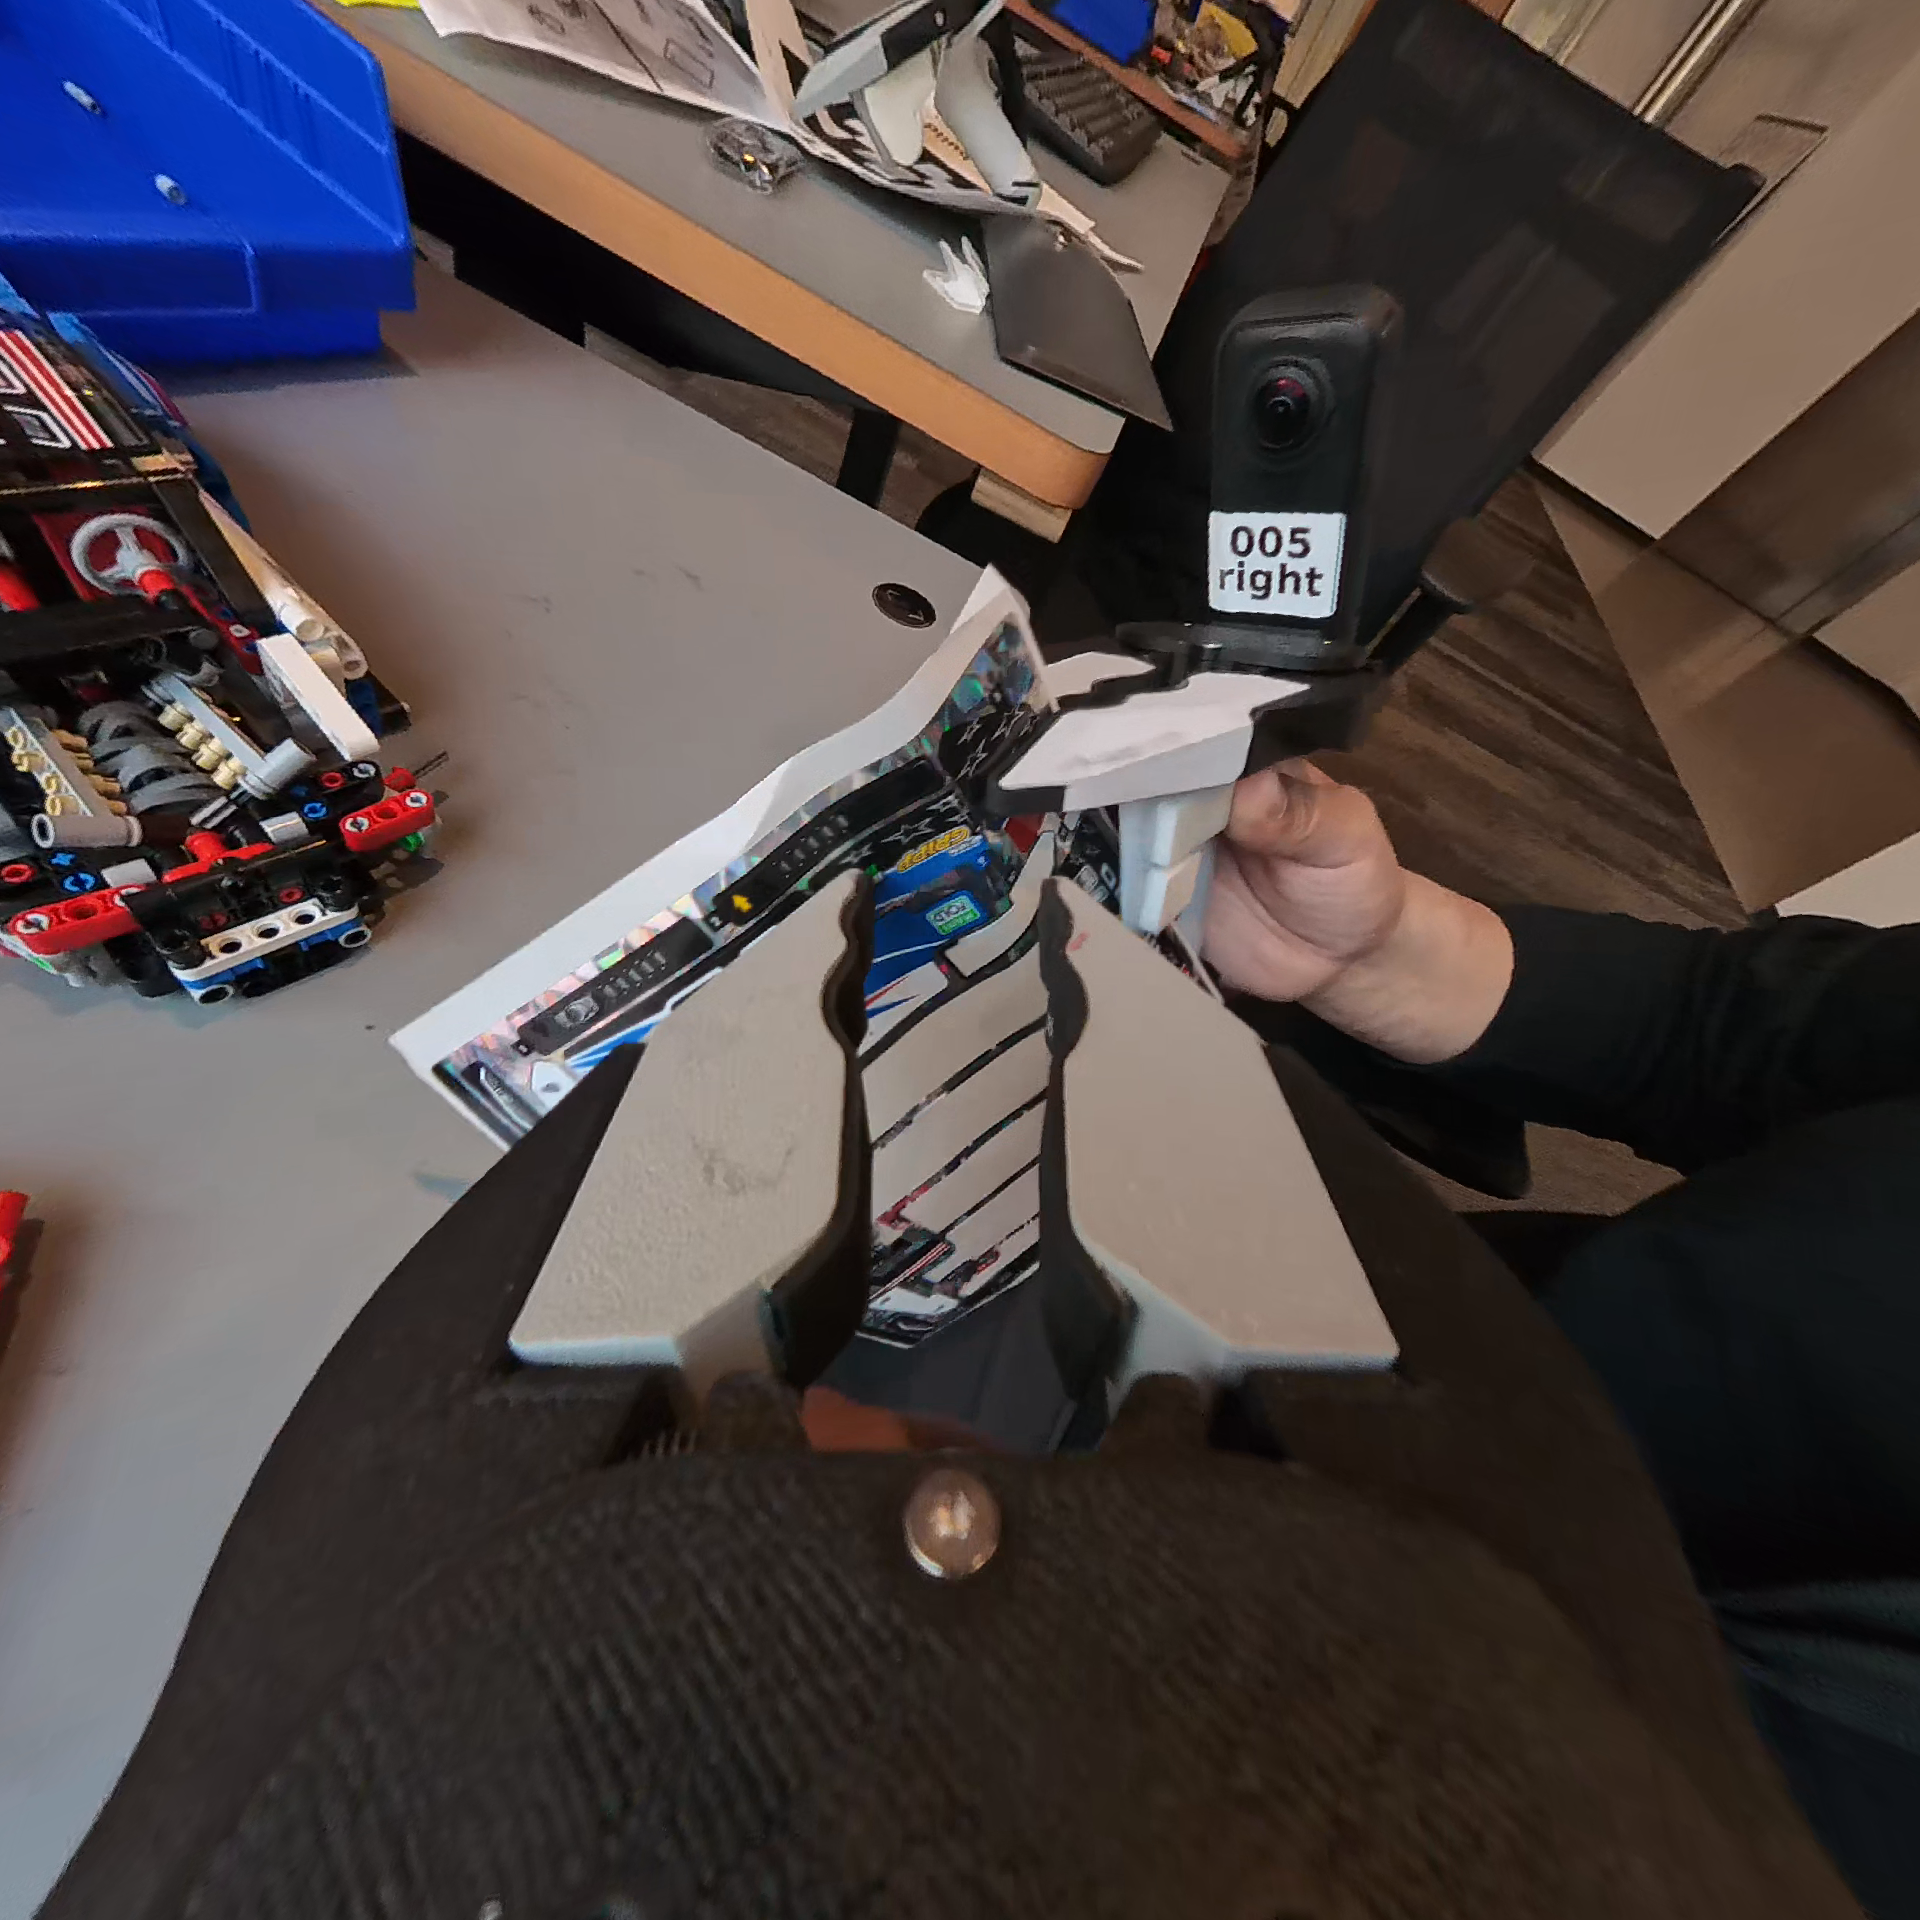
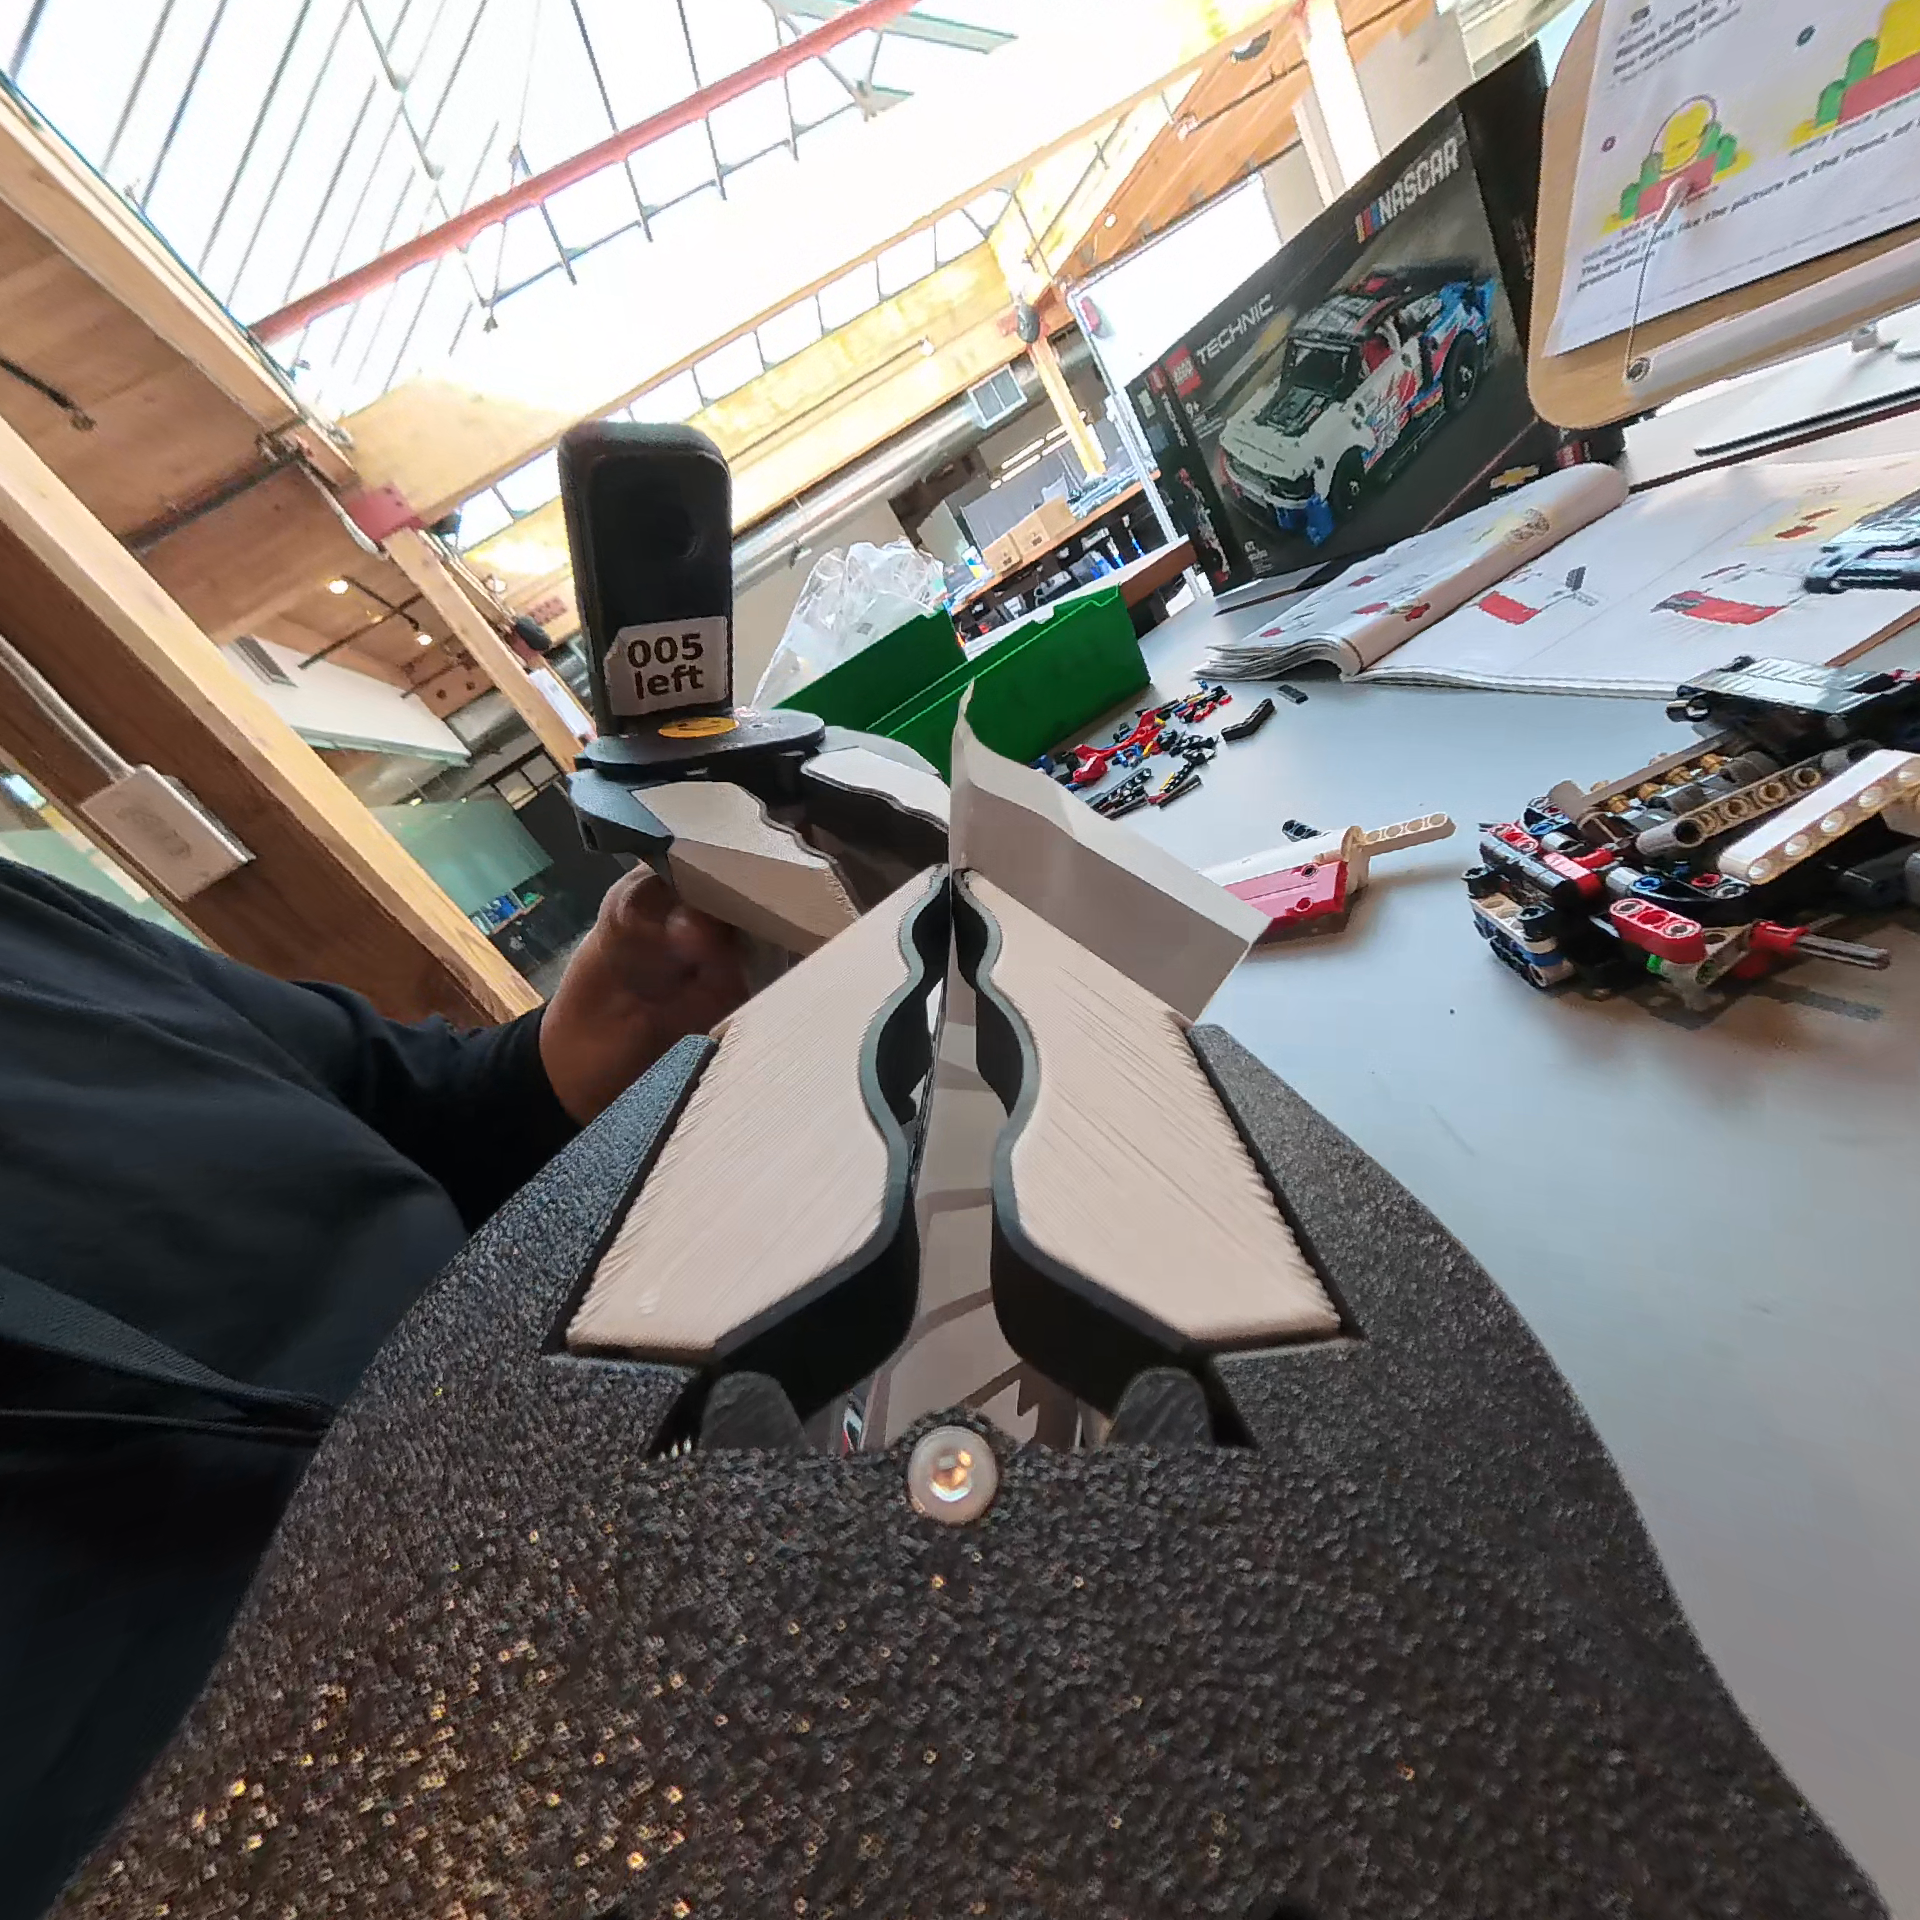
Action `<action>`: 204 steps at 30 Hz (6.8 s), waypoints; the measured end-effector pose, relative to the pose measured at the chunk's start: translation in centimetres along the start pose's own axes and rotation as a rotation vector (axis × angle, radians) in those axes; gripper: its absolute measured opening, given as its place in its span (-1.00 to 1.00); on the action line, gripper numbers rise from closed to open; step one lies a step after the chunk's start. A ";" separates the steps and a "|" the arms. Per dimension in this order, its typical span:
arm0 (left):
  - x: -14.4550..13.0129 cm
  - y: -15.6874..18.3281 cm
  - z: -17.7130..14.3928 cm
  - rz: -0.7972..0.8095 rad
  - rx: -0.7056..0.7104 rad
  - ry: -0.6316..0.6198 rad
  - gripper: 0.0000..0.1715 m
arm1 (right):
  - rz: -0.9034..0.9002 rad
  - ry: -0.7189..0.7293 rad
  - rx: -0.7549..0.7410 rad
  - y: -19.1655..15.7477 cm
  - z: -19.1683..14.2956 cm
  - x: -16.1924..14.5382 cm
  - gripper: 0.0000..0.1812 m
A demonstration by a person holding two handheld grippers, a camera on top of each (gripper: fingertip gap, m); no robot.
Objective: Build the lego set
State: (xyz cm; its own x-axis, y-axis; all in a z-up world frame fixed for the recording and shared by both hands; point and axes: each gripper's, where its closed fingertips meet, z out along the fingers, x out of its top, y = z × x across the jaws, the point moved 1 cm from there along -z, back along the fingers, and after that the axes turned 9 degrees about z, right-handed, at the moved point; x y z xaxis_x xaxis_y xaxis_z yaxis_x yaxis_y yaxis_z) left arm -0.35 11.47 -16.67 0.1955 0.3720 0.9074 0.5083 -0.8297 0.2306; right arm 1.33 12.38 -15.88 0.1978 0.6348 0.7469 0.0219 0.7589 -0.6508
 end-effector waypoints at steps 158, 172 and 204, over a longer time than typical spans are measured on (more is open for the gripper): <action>-0.5 1.1 -1.5 -0.298 -0.369 0.187 -0.80 | 0.157 -0.016 0.210 -1.9 1.1 -1.7 -1.00; -0.7 0.6 -1.5 -0.296 -0.347 0.196 -1.00 | 0.158 -0.017 0.212 -2.0 1.2 -1.8 -1.00; -0.6 -5.3 -5.8 -0.255 -0.114 0.253 -1.00 | 0.226 0.153 -0.020 6.1 -3.2 6.2 -1.00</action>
State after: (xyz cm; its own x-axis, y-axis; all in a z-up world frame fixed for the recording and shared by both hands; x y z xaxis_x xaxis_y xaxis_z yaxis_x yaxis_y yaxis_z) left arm -8.04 13.25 -16.37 -0.1456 0.4696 0.8708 0.4146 -0.7702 0.4847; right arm 5.77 20.50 -15.70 0.3453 0.7574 0.5542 -0.0201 0.5963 -0.8025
